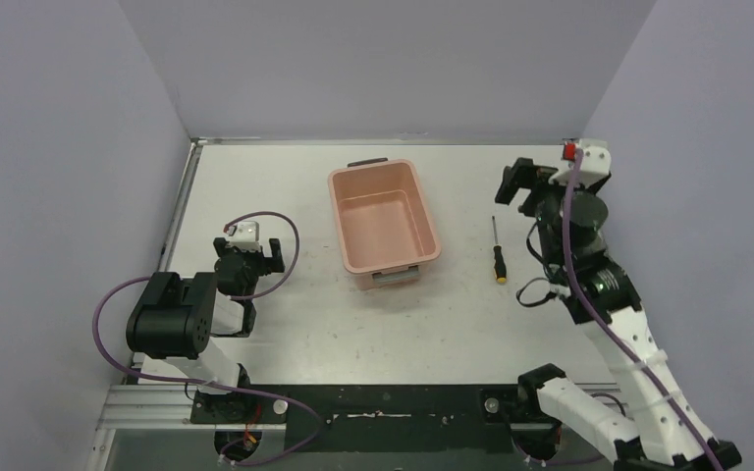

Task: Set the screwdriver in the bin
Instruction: Pick up the screwdriver from the center of the board.

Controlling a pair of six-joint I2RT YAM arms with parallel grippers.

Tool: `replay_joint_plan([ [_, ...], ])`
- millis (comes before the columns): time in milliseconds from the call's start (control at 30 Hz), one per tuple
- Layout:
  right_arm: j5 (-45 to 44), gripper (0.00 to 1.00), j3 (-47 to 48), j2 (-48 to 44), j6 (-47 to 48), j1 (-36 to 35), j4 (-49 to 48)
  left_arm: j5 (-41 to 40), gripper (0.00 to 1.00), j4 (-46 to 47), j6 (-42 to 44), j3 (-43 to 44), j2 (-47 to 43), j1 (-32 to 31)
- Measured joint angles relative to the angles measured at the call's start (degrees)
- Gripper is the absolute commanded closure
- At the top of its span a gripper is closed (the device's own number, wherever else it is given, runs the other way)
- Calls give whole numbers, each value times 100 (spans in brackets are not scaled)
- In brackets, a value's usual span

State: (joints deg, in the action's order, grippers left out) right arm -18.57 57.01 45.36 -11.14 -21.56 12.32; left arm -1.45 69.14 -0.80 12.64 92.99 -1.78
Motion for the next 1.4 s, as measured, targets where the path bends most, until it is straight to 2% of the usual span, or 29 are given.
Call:
replay_joint_plan([
  [167, -153, 0, 2175, 1899, -44, 55, 1596, -7, 3, 0, -2, 0, 0, 0],
  [267, 48, 0, 3086, 2905, -133, 247, 2500, -7, 3, 0, 0, 0, 0, 0],
  [467, 1040, 0, 3654, 4197, -214, 1150, 3692, -7, 3, 0, 0, 0, 0, 0],
  [633, 1475, 2, 3460, 4937, -208, 1502, 3875, -7, 3, 0, 0, 0, 0, 0],
  [733, 1635, 8, 2892, 5241, -184, 1565, 3744, -7, 3, 0, 0, 0, 0, 0],
  [900, 1773, 26, 1941, 5571, -149, 1639, 3458, -7, 3, 0, -2, 0, 0, 0],
  [1233, 1943, 54, 575, 5584, -155, 1672, 2461, -7, 3, 0, 0, 0, 0, 0],
  [1400, 1952, 74, 210, 5327, -120, 1672, 2033, -7, 3, 0, 0, 0, 0, 0],
])
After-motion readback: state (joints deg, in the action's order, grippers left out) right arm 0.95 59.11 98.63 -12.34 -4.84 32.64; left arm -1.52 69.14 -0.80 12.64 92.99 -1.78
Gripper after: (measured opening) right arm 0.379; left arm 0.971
